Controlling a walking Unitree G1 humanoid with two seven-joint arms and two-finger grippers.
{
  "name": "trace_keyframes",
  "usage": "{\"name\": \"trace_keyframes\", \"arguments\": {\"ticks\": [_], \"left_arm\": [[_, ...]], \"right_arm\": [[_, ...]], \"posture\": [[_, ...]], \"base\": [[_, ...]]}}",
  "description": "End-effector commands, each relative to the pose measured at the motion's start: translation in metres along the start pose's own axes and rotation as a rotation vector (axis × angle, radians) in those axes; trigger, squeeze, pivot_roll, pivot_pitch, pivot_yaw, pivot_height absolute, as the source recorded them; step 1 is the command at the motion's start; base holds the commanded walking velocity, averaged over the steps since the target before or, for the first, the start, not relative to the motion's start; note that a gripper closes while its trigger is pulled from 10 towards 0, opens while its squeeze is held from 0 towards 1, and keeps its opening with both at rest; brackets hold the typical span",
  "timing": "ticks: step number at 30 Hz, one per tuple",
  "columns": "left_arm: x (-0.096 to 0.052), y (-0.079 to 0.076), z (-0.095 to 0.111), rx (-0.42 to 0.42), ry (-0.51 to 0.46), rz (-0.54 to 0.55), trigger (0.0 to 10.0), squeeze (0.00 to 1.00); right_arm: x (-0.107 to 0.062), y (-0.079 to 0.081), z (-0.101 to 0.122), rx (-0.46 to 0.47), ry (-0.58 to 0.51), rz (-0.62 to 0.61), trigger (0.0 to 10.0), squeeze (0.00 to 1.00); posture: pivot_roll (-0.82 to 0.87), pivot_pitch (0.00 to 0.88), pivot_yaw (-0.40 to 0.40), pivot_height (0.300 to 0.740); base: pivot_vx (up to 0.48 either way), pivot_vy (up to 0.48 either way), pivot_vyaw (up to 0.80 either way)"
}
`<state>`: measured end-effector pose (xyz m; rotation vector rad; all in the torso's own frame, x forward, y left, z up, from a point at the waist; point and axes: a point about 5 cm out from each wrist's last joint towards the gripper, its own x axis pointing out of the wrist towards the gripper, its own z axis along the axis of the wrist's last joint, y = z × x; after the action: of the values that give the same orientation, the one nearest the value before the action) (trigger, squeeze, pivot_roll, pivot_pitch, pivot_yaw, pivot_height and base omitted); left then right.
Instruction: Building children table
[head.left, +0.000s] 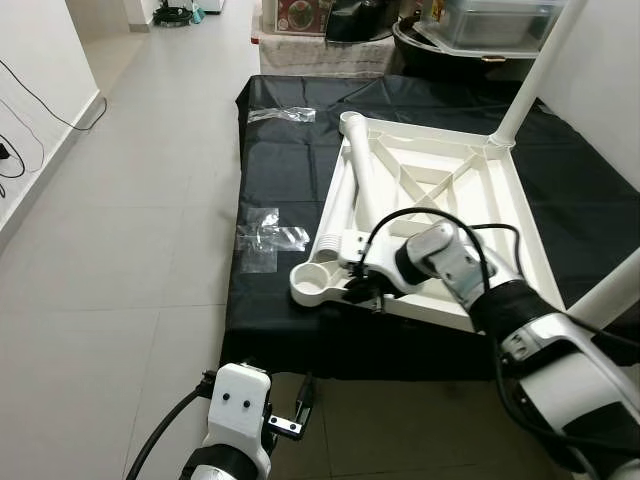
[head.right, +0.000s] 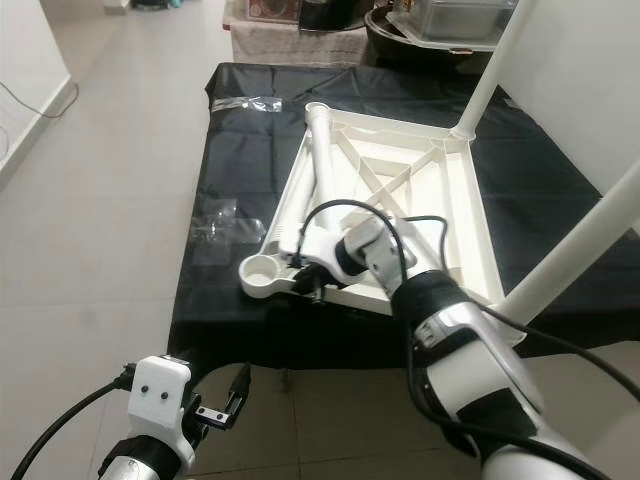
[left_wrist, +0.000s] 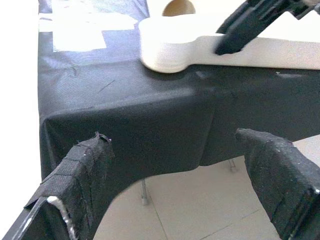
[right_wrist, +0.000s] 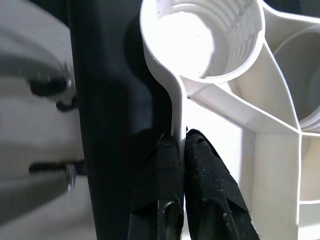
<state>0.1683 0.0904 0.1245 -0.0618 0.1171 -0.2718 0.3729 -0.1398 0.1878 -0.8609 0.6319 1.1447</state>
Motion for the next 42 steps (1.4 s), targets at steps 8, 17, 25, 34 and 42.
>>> {"name": "trace_keyframes", "arguments": {"ticks": [8,17,25,34,42], "left_arm": [[0.000,-0.004,-0.003,-0.027,0.021,-0.008,10.0,0.00],[0.002,-0.004,-0.003,-0.023,0.021,-0.007,10.0,0.00],[0.002,-0.005,-0.003,-0.023,0.019,-0.006,10.0,0.00],[0.001,-0.005,-0.004,-0.023,0.022,-0.005,10.0,0.00],[0.001,-0.004,-0.005,-0.022,0.025,-0.006,10.0,0.00]], "right_arm": [[-0.039,-0.010,-0.067,-0.022,0.305,0.022,0.0,0.00],[-0.064,-0.023,-0.086,-0.229,0.606,-0.067,0.0,0.00],[-0.079,-0.031,-0.098,-0.378,0.836,-0.140,0.0,0.00],[-0.082,-0.032,-0.106,-0.461,0.916,-0.140,0.0,0.00],[-0.071,-0.029,-0.106,-0.453,0.859,-0.151,10.0,0.00]], "posture": [[-0.04,0.186,-0.094,0.740],[-0.05,0.186,-0.087,0.740],[-0.05,0.187,-0.092,0.740],[-0.04,0.178,-0.088,0.740],[-0.04,0.177,-0.087,0.740]], "base": [[0.000,0.000,0.00],[0.000,0.000,0.00],[0.000,0.000,0.00],[0.000,0.000,0.00],[0.000,0.000,0.00]]}}
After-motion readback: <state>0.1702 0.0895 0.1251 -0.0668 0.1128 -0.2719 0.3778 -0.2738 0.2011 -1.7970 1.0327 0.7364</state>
